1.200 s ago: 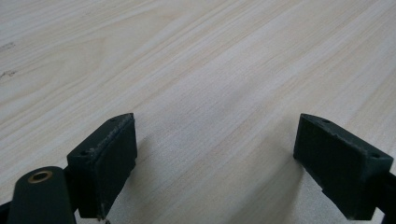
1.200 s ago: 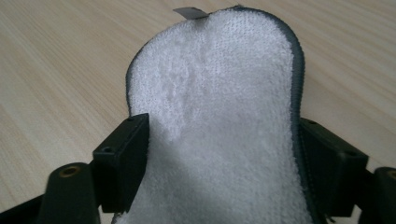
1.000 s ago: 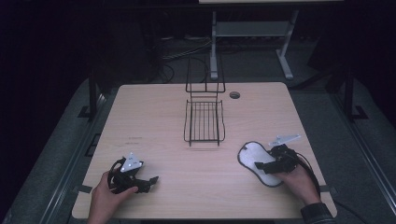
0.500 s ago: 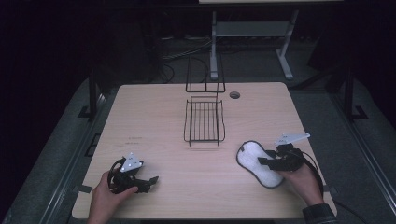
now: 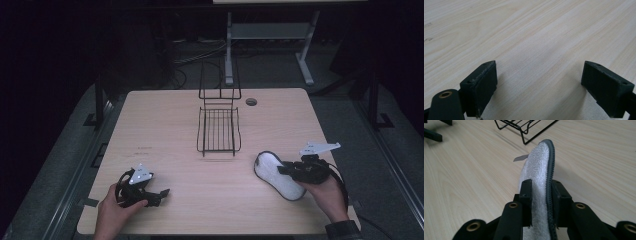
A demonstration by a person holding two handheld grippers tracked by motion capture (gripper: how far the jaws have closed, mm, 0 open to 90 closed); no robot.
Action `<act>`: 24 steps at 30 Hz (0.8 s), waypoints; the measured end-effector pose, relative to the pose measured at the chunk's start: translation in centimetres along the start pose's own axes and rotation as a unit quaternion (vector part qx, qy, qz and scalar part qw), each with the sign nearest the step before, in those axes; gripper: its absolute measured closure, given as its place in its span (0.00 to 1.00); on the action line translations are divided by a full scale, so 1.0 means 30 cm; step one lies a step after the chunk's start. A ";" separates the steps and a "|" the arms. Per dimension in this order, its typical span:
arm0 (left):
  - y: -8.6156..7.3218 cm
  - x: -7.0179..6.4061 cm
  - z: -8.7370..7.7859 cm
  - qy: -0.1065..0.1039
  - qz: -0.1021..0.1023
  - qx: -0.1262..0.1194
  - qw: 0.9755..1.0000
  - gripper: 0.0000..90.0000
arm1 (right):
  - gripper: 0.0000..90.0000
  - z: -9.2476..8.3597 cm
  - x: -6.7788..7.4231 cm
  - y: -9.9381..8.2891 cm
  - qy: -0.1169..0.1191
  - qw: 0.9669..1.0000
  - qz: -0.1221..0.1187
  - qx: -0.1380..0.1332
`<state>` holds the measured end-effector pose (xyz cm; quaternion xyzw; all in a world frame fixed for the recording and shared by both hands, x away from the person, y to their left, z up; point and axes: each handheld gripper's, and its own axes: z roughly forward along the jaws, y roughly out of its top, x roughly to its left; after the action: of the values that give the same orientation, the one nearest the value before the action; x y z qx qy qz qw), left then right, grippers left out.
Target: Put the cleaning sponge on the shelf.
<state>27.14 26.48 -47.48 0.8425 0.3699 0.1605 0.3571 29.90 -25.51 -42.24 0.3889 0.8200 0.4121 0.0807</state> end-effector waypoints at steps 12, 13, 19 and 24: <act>0.000 0.000 0.000 0.000 0.000 0.000 1.000 0.14 | 0.86 -0.016 0.007 0.008 0.012 1.000 -0.002 -0.008; 0.000 0.000 0.000 0.000 0.000 0.000 1.000 0.14 | 0.86 -0.019 0.007 0.011 0.012 1.000 -0.002 -0.009; 0.000 0.000 0.000 0.000 0.000 0.000 1.000 0.14 | 0.86 -0.031 0.003 0.039 0.014 1.000 -0.004 -0.024; 0.000 0.000 0.000 0.000 0.000 0.000 1.000 0.14 | 0.86 -0.029 0.002 0.062 0.013 0.999 -0.009 -0.029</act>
<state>27.14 26.48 -47.48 0.8426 0.3698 0.1605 0.3572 30.52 -25.33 -40.27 0.3736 0.8119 0.4404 0.0852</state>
